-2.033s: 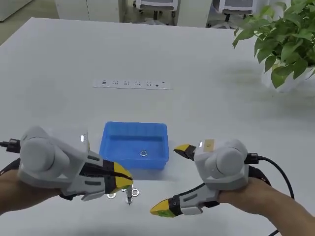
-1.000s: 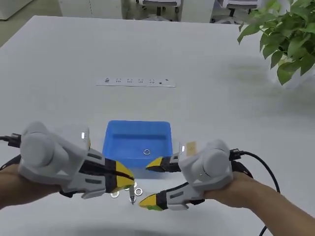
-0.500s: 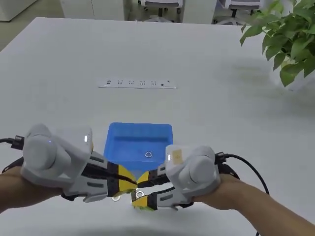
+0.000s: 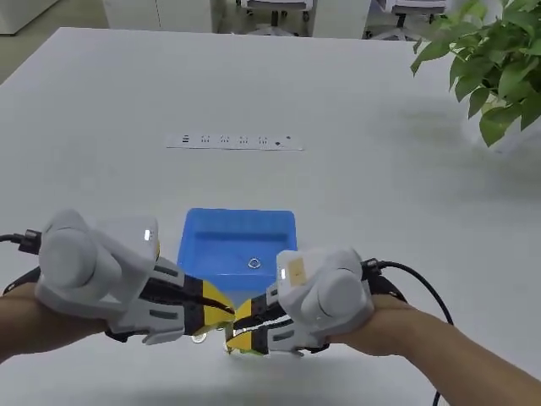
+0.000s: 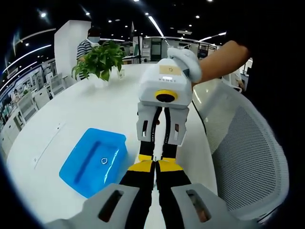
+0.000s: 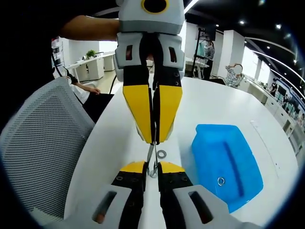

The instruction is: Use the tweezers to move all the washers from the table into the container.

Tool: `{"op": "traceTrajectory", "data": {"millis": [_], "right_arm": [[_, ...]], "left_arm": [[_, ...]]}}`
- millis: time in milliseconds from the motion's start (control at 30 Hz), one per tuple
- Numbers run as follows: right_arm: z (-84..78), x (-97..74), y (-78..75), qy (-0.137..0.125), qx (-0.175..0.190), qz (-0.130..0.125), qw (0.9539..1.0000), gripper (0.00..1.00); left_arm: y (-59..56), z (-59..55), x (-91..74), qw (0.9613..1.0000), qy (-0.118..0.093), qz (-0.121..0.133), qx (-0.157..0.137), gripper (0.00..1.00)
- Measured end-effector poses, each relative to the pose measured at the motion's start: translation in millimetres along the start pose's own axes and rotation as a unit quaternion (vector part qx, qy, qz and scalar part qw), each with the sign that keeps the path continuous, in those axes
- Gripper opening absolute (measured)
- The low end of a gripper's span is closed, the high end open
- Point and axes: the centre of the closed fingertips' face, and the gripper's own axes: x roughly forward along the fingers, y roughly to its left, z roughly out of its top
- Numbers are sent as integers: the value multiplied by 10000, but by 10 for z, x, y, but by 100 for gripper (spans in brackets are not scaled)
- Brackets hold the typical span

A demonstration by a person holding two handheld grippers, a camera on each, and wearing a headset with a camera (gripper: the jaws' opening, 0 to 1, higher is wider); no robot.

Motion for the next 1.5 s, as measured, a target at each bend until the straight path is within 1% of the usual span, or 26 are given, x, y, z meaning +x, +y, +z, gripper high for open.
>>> {"op": "traceTrajectory", "data": {"millis": [433,767,800,867,933,1000,1167,1300,1500], "right_arm": [[1,16,-2,10,59,87,9999,11],[-4,27,0,26,123,102,9999,11],[-15,42,6,50,161,100,9998,11],[-24,112,32,125,80,118,9998,11],[-20,135,30,185,11,103,9998,11],[-23,123,24,177,2,103,9998,11],[-24,125,26,128,-23,102,9999,10],[-19,122,26,137,-101,101,9998,9],[-18,119,30,134,-96,113,9998,9]], "left_arm": [[11,-30,-8,10000,-11,49,-43,5],[18,-47,5,10000,10,42,-26,5],[4,-43,17,10000,-8,-2,-65,5],[-6,-41,39,10000,-11,-28,-26,5],[-1,-35,49,10000,-4,-3,-25,5],[15,-45,38,10000,-11,12,-49,5],[13,-63,26,10000,-8,3,-57,5],[12,-67,27,10000,6,11,-21,6],[11,-62,25,10000,44,46,33,6]]}}
